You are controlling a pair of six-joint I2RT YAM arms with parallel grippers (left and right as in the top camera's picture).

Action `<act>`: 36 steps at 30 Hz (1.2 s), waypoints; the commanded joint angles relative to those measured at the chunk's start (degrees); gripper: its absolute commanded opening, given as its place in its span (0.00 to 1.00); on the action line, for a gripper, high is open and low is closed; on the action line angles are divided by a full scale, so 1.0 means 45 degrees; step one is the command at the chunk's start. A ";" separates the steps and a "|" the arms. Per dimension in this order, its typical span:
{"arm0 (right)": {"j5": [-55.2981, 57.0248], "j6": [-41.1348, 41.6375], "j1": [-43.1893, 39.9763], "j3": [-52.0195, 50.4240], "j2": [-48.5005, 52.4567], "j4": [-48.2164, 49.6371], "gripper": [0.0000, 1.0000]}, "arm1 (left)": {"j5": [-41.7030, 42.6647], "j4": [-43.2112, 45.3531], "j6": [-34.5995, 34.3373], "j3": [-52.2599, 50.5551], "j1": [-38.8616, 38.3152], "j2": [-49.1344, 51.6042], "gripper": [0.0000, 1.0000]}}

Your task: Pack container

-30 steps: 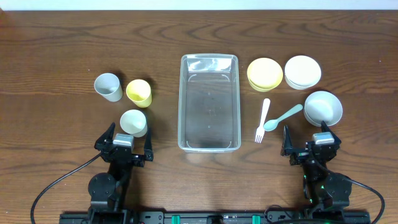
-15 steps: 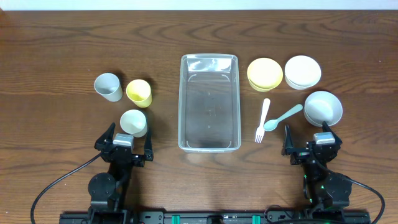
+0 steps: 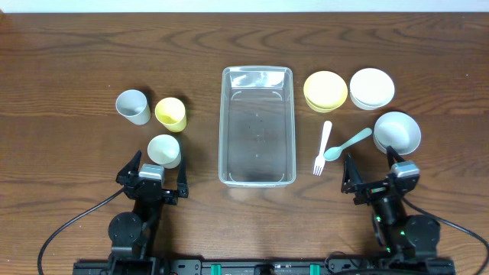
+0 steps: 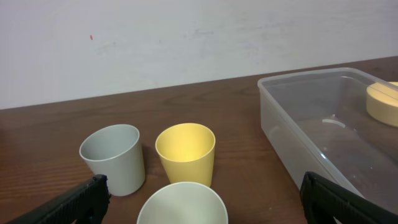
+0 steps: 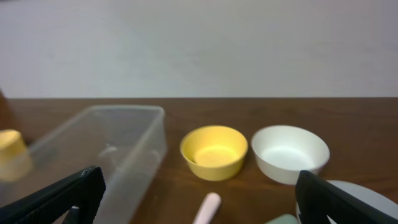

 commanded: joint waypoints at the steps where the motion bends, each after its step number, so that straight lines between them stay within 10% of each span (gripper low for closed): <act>1: -0.0427 0.0311 -0.0117 0.1705 0.0908 -0.0549 0.99 | 0.0092 -0.0442 0.0257 -0.0228 0.0068 -0.0063 0.98; 9: -0.0432 -0.0073 -0.0131 0.7198 0.6664 -0.3900 0.99 | 0.0092 -0.0442 0.0257 -0.0228 0.0068 -0.0063 0.98; 19: -0.1875 -0.1855 -0.0126 1.7923 1.6339 -1.3197 0.99 | 0.0092 -0.0442 0.0257 -0.0228 0.0068 -0.0063 0.98; 26: -0.4852 -0.1787 -0.0087 1.9564 1.9195 -1.3993 0.99 | 0.0092 -0.0442 0.0257 -0.0228 0.0068 -0.0063 0.98; 36: 0.1656 0.6052 0.0976 1.9156 2.1736 -1.3984 0.91 | 0.0092 -0.0442 0.0257 -0.0228 0.0068 -0.0063 0.98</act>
